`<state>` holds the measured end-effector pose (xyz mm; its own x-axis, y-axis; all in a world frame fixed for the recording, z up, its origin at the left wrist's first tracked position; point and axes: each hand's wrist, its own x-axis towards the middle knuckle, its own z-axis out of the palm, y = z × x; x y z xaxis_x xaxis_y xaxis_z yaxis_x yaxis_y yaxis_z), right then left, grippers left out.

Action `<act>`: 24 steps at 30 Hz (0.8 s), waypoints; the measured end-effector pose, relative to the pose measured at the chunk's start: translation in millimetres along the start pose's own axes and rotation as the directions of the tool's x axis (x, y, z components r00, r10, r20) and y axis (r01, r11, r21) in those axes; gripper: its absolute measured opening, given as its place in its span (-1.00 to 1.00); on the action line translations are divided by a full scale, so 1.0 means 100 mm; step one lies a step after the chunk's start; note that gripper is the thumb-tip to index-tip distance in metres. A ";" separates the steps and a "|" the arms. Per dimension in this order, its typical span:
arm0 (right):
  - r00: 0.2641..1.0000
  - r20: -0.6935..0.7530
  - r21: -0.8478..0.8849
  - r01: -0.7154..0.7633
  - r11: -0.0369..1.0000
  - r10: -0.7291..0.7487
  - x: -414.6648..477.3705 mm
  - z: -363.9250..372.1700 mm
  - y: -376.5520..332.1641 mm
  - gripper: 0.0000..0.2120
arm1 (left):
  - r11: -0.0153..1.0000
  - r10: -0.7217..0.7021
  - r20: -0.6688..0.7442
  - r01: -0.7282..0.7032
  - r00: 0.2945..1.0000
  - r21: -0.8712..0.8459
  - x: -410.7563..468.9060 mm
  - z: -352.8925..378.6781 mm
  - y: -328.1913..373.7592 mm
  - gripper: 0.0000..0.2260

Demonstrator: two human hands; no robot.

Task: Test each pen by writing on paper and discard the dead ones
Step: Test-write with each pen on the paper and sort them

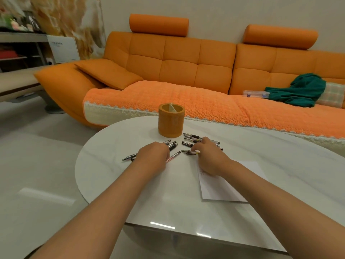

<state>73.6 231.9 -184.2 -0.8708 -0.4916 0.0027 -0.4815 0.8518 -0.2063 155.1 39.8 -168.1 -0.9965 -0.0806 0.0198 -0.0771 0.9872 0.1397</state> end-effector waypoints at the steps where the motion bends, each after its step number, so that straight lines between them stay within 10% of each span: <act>1: 1.000 -0.006 -0.010 0.000 1.000 0.000 0.05 0.02 0.01 -0.53 | 1.000 -0.003 -0.002 0.003 1.000 0.000 0.00 0.01 0.00 -0.78; 14: 0.961 -0.209 -0.339 0.103 0.935 -0.181 0.25 0.01 0.13 -0.76 | 0.996 0.013 0.016 -0.011 1.000 -0.093 0.01 -0.03 -0.01 -0.84; 24: 0.944 -0.232 -0.043 0.230 0.972 -0.234 -0.15 -0.18 0.13 -0.61 | 0.941 0.136 -0.058 -0.147 0.989 -0.304 -0.01 -0.04 0.14 -0.80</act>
<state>78.4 253.2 -169.6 -0.7324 -0.6217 0.2776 -0.6731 0.7226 -0.1576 155.5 53.7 -162.2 -0.9943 0.0460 0.0960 0.0831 0.8992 0.4296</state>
